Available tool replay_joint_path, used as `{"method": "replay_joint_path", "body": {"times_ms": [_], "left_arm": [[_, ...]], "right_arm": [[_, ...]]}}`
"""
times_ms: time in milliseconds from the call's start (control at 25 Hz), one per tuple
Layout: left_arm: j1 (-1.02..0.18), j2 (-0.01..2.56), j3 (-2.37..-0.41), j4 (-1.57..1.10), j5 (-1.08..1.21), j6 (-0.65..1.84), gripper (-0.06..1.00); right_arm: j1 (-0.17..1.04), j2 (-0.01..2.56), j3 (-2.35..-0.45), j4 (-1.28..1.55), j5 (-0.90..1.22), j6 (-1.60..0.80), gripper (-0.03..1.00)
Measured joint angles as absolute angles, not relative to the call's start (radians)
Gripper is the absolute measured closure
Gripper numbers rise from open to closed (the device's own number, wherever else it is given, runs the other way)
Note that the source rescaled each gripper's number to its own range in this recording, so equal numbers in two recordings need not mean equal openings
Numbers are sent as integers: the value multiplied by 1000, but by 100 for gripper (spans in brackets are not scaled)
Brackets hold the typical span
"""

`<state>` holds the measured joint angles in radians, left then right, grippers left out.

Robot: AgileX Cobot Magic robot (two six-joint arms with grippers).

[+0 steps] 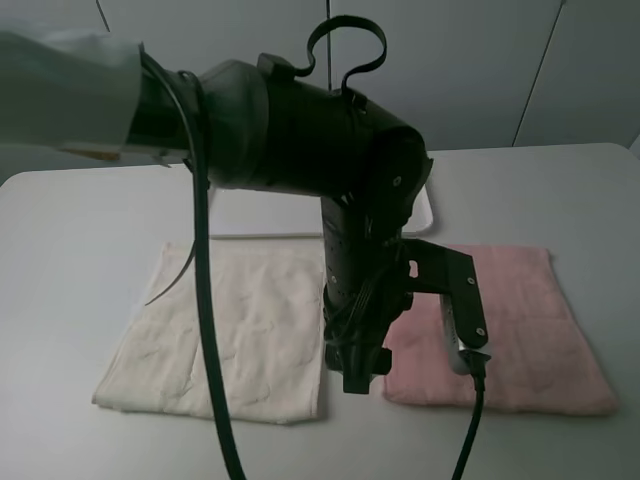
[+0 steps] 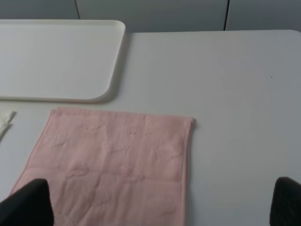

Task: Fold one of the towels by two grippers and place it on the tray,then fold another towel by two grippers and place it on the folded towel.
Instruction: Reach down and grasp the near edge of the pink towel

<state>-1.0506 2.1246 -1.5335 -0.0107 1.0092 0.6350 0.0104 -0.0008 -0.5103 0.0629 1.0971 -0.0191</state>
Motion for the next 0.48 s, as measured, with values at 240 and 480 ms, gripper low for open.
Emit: {"method": "replay_joint_path", "body": {"times_ms": [240,480], "left_arm": [[-1110,2179,-1535,-17,999,631,2],[-1112,2183,-1535,16,997,609,2]], "right_arm": [[10,91,-551,17,1147,-19,-3],[38,414,-635,7,1155,-10,-3]]}}
